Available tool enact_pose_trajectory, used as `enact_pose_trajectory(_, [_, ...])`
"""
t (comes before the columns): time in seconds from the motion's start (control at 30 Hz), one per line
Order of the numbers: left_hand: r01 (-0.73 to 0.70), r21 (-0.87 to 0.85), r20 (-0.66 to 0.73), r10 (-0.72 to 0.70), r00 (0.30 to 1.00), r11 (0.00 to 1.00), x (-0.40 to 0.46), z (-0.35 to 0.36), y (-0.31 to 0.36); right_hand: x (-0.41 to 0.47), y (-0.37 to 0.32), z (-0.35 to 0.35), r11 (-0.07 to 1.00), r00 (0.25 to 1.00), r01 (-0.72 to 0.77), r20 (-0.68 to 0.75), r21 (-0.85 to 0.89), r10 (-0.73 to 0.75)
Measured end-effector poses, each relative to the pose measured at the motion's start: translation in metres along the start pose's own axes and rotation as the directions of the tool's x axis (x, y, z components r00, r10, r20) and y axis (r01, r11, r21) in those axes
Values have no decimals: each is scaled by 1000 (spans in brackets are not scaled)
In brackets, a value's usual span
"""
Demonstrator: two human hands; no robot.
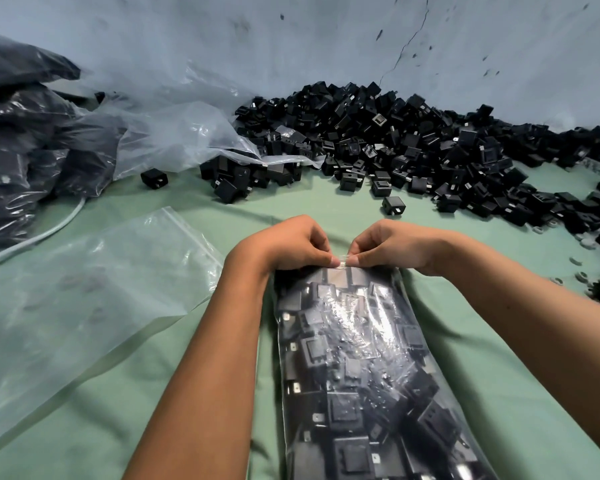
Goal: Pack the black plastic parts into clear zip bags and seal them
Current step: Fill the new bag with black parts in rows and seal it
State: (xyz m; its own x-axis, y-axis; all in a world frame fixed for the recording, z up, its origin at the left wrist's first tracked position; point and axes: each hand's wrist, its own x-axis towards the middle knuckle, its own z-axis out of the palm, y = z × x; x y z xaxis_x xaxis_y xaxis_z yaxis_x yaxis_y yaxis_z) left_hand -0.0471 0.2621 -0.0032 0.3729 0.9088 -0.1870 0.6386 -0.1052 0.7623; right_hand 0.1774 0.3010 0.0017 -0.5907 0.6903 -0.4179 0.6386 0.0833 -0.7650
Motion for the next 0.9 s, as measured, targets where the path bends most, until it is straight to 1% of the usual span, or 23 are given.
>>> enact_pose_trajectory(0.07, [28, 29, 2, -28, 1000, 999, -1, -5, -3, 1, -2, 0, 1000, 1000, -14, 0, -1, 14])
enact_pose_trajectory(0.13, [22, 51, 7, -22, 1000, 998, -2, -6, -4, 1, -6, 0, 999, 999, -32, -5, -26, 32])
enact_pose_trajectory(0.2, [8, 43, 14, -9, 1000, 999, -4, -6, -5, 1, -15, 0, 994, 999, -50, -15, -94, 48])
enact_pose_trajectory(0.23, [1, 41, 20, -2, 1000, 999, -4, -6, -5, 0, -21, 0, 986, 999, -43, -28, -162, 39])
enact_pose_trajectory(0.27, [-4, 47, 28, 2, 1000, 999, -4, -5, -5, 0, -26, 1, 967, 999, -17, -43, -254, 6])
enact_pose_trajectory(0.33, [-7, 55, 40, 5, 999, 998, -4, -6, -7, 4, -37, 7, 894, 992, 85, -48, -439, -118])
enact_pose_trajectory(0.37, [-8, 46, 44, 5, 999, 999, -4, -7, -9, 6, -42, 10, 860, 983, 137, -42, -492, -181])
enact_pose_trajectory(0.43, [-19, 28, 51, 17, 999, 999, -4, -9, -12, 9, -47, 13, 829, 970, 190, -29, -526, -241])
enact_pose_trajectory(0.5, [-27, 6, 52, 27, 998, 1000, -6, -10, -14, 11, -46, 15, 852, 973, 191, -20, -488, -229])
enact_pose_trajectory(0.6, [-10, -47, 32, 11, 999, 999, -9, -13, -16, 11, -37, 17, 943, 989, 143, -4, -302, -151])
enact_pose_trajectory(0.67, [8, -50, 26, -6, 1000, 999, -9, -16, -18, 11, -32, 18, 973, 993, 114, 13, -199, -114])
enact_pose_trajectory(0.7, [21, -43, 27, -20, 999, 999, -8, -17, -20, 10, -31, 19, 978, 994, 111, 14, -175, -111])
enact_pose_trajectory(0.8, [37, -21, 36, -36, 999, 999, -8, -18, -21, 10, -30, 20, 981, 994, 110, 0, -158, -112])
enact_pose_trajectory(0.9, [3, -24, 32, -2, 999, 1000, -8, -12, -19, 9, -36, 19, 968, 994, 110, 9, -225, -111])
